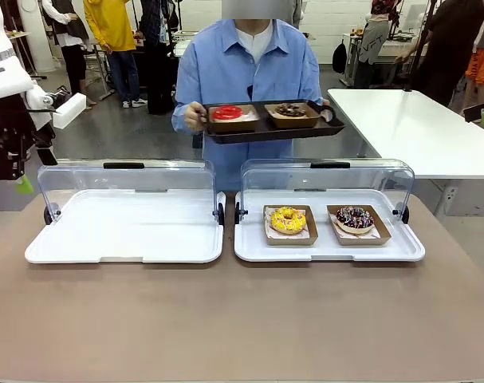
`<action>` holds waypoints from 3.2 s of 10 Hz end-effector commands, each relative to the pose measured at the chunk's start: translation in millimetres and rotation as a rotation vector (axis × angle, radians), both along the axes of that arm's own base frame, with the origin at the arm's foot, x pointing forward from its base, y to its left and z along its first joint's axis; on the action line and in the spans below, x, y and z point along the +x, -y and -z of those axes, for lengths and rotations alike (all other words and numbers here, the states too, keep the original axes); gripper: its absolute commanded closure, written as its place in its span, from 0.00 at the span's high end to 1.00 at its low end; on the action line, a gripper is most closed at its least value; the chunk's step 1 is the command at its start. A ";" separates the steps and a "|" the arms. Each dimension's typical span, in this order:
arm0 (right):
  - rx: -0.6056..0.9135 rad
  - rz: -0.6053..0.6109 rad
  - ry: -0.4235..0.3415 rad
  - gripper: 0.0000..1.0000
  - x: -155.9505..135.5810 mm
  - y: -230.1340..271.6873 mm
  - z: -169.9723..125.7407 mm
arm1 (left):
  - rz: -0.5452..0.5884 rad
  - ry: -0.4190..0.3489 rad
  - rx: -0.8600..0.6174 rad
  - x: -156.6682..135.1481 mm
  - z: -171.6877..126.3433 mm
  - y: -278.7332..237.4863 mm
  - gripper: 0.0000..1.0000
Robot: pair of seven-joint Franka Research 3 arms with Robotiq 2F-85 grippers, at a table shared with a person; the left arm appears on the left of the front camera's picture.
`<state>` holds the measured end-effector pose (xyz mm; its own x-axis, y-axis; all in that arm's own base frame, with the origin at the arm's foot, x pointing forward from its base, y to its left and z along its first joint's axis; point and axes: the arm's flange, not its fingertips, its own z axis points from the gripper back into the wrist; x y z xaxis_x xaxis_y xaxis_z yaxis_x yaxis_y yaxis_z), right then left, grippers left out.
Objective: Provide the desired donut to the person.
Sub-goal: Place the picked Paper togo box onto the Handle tray extended by the person.
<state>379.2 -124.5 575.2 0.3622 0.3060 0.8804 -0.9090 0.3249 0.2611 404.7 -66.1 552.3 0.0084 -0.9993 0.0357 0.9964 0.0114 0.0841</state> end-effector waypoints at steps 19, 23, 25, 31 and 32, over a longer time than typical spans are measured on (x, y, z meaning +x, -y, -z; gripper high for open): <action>0.007 -0.003 0.002 1.00 0.1 -1.5 0.3 | -0.096 -0.019 -0.958 48.1 38.1 -208.0 1.00; 0.007 -0.003 0.002 1.00 0.1 -1.5 0.3 | -0.125 0.087 -1.172 16.2 64.9 -257.0 1.00; 0.007 -0.003 0.002 1.00 0.1 -1.5 0.3 | -0.072 0.021 -1.261 14.5 67.9 -259.0 1.00; 0.007 -0.003 0.002 1.00 0.1 -1.5 0.3 | -0.048 -0.002 -1.348 14.4 77.5 -260.5 1.00; 0.007 -0.003 0.002 1.00 0.1 -1.5 0.3 | -0.033 -0.001 -1.354 15.7 75.1 -260.7 1.00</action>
<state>379.0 -124.8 575.2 0.3623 0.3056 0.8805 -0.9088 0.3254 0.2610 416.0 192.8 474.4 0.0742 -0.1865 0.9796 0.9928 0.1061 -0.0550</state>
